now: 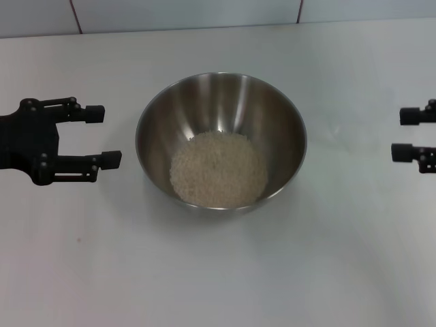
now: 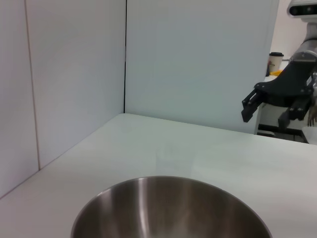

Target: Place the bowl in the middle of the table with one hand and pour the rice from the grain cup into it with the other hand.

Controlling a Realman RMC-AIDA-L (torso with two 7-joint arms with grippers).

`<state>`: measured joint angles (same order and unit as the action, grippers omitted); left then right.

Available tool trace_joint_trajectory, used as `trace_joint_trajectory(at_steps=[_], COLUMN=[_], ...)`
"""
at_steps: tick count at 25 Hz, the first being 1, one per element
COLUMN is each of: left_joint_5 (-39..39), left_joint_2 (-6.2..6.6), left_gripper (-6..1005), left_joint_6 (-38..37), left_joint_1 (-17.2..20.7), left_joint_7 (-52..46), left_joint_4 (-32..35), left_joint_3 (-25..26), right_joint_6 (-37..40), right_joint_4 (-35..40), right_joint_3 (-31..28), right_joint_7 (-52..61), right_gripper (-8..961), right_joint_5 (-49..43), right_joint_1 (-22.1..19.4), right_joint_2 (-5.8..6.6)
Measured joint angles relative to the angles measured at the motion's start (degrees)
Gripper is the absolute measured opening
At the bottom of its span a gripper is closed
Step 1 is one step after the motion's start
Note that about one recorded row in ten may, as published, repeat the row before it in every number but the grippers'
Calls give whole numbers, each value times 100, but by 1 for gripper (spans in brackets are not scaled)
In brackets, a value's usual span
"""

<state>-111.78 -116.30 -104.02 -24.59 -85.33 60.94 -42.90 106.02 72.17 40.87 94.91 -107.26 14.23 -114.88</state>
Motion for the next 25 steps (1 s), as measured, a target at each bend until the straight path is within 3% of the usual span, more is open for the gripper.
trace_joint_trajectory(at_steps=[2,3,4,7,25], left_joint_5=[0,2,6,13,130], left_joint_2=[0,-71,-149,-191,-186], left_gripper=[808,808,808,808,809], left_joint_6=[0,-18,-44,-66,-243], left_joint_1=[0,44,112,166,370], left_joint_7=[0,69,118,135,135], left_joint_4=[0,0,87,157,196], left_joint_3=[0,22,21,9,9], right_joint_6=[103,154,154,200,533], right_joint_4=[-12,49,49,190,176], right_joint_3=[-186,-295,-295,-376,-474], right_joint_7=[-100,-224,-224,-281,-195], right_gripper=[679,679,679,679,678], right_joint_5=[17,10,10,-10,-1], right_joint_1=[45,45,45,8,30], right_joint_2=[-98,-233,-233,-322,-333])
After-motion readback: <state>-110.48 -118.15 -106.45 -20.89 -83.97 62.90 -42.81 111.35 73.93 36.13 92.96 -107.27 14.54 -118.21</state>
